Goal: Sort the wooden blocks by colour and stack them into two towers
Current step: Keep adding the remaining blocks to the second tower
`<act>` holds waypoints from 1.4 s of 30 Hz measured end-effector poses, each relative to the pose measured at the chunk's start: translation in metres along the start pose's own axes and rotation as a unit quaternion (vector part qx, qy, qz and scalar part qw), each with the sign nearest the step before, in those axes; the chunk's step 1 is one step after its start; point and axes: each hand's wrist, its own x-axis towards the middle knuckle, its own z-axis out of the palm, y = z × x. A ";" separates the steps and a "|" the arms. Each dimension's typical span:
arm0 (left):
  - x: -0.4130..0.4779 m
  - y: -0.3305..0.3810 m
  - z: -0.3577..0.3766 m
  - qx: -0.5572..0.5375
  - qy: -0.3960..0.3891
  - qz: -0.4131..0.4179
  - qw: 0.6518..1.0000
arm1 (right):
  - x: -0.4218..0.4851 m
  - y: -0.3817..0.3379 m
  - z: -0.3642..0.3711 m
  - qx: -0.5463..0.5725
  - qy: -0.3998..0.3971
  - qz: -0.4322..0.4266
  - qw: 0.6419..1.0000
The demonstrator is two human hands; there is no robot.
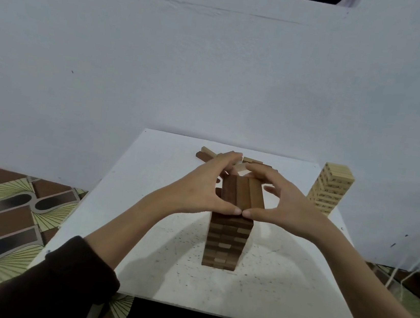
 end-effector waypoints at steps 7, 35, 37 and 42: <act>-0.001 -0.003 0.003 0.002 -0.009 -0.009 1.000 | -0.002 0.003 0.004 -0.007 -0.010 0.011 1.000; -0.004 -0.005 0.007 -0.003 -0.017 -0.014 1.000 | -0.001 0.012 0.006 -0.018 -0.015 0.015 1.000; -0.005 -0.005 0.007 -0.003 -0.019 -0.016 1.000 | -0.002 0.011 0.006 -0.016 -0.017 0.015 1.000; -0.007 -0.005 0.007 -0.008 -0.018 -0.018 1.000 | -0.004 0.011 0.005 -0.010 -0.018 0.017 1.000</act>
